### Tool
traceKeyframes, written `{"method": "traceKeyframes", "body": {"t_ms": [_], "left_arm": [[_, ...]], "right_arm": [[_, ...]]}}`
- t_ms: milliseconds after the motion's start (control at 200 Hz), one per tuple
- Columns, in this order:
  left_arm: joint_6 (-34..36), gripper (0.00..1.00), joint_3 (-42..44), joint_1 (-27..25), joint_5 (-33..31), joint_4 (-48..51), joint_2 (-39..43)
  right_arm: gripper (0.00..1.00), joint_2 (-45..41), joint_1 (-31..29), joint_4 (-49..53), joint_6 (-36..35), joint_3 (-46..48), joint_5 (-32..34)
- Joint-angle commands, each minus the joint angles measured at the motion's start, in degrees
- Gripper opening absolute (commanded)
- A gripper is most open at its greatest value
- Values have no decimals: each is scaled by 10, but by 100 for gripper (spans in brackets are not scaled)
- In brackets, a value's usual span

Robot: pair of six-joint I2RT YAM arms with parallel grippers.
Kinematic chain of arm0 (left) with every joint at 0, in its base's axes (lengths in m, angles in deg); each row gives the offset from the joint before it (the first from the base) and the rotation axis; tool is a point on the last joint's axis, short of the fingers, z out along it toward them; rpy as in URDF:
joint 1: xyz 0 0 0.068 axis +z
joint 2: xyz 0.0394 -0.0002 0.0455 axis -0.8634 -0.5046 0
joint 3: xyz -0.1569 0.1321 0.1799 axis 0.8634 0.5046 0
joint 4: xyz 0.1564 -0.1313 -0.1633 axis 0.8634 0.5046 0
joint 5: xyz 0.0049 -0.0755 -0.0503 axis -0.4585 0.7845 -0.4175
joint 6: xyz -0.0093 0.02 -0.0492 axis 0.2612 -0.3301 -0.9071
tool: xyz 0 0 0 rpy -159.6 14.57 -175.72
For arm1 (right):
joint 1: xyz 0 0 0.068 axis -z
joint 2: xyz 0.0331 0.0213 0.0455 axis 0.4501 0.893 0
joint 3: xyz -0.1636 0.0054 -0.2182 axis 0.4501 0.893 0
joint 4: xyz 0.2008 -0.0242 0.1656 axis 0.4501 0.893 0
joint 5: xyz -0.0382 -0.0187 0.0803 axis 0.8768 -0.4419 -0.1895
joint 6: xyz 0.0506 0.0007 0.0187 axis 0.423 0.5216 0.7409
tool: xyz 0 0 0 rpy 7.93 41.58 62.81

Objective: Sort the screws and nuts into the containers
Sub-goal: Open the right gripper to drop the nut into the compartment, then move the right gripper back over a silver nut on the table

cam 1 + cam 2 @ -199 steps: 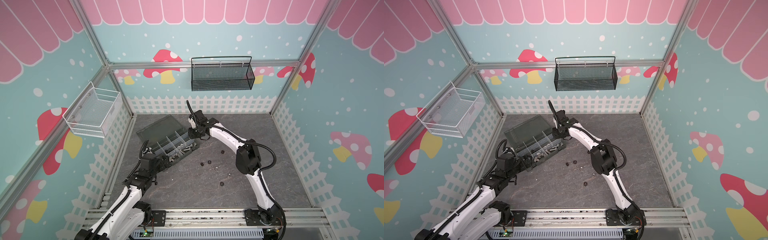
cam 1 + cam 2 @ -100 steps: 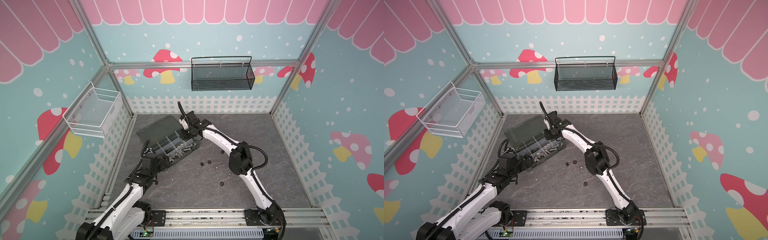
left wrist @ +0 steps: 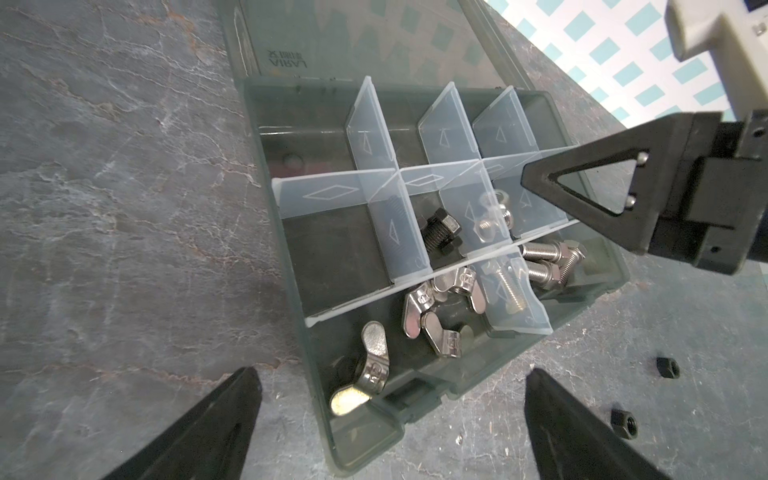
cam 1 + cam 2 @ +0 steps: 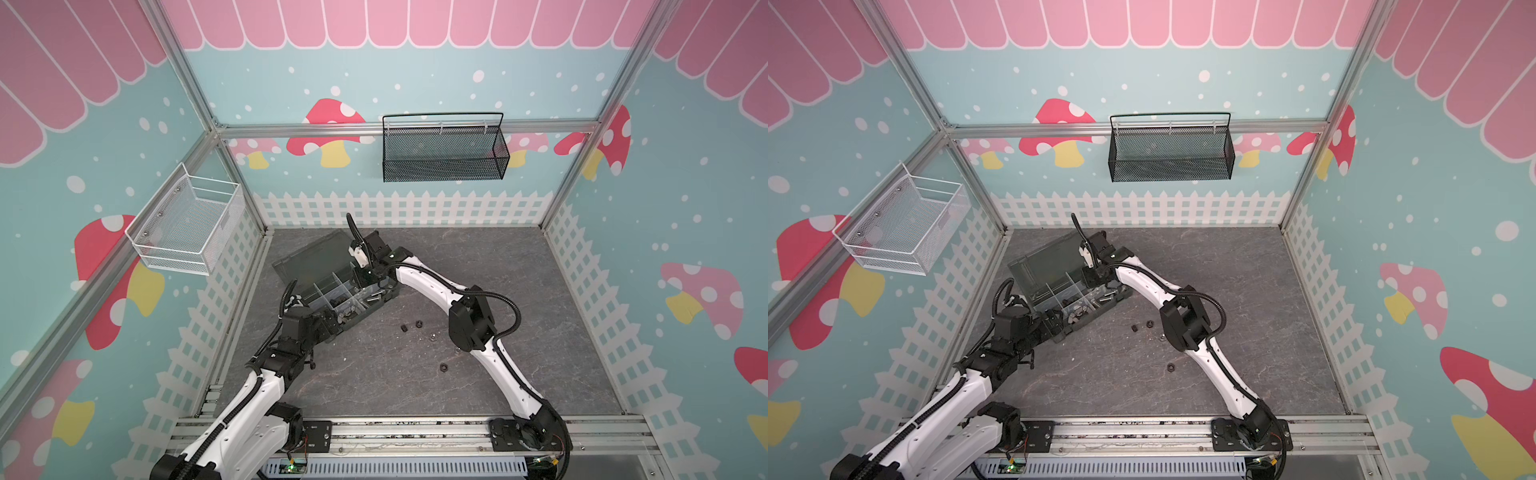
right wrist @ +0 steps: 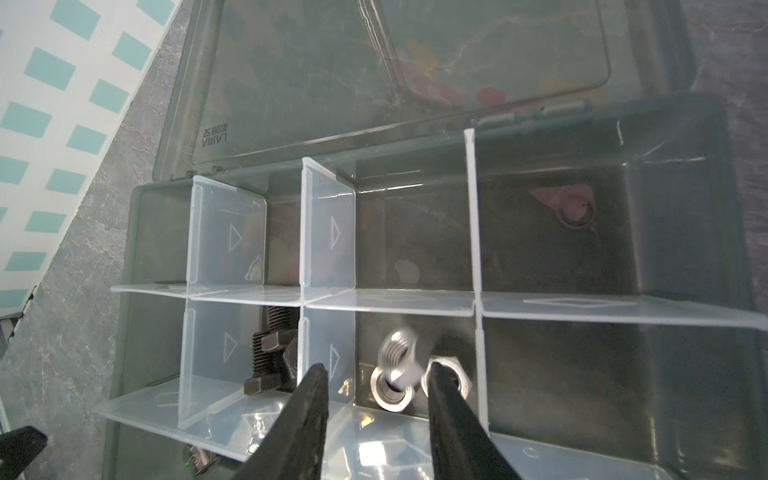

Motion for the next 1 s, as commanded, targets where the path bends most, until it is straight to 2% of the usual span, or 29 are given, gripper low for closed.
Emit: {"method": "traceKeyframes", "body": {"t_ms": [0,190,360,730,996], "left_arm": [[-5,100,-3,4,-19,17,14],[-5,100,-17,4,-21,37,30],[-11,100,-32,4,-18,62,53],[-41,100,-49,5,-31,99,92],[-94,100,-49,5,-45,99,88]], "right_arm": [[43,-13,-4,-12,-12,-19,5],[44,-60,-4,-3,-16,-12,50],[45,-136,-3,-3,-12,59,120],[49,-365,5,-32,16,396,252],[49,-511,43,-34,71,639,242]]}}
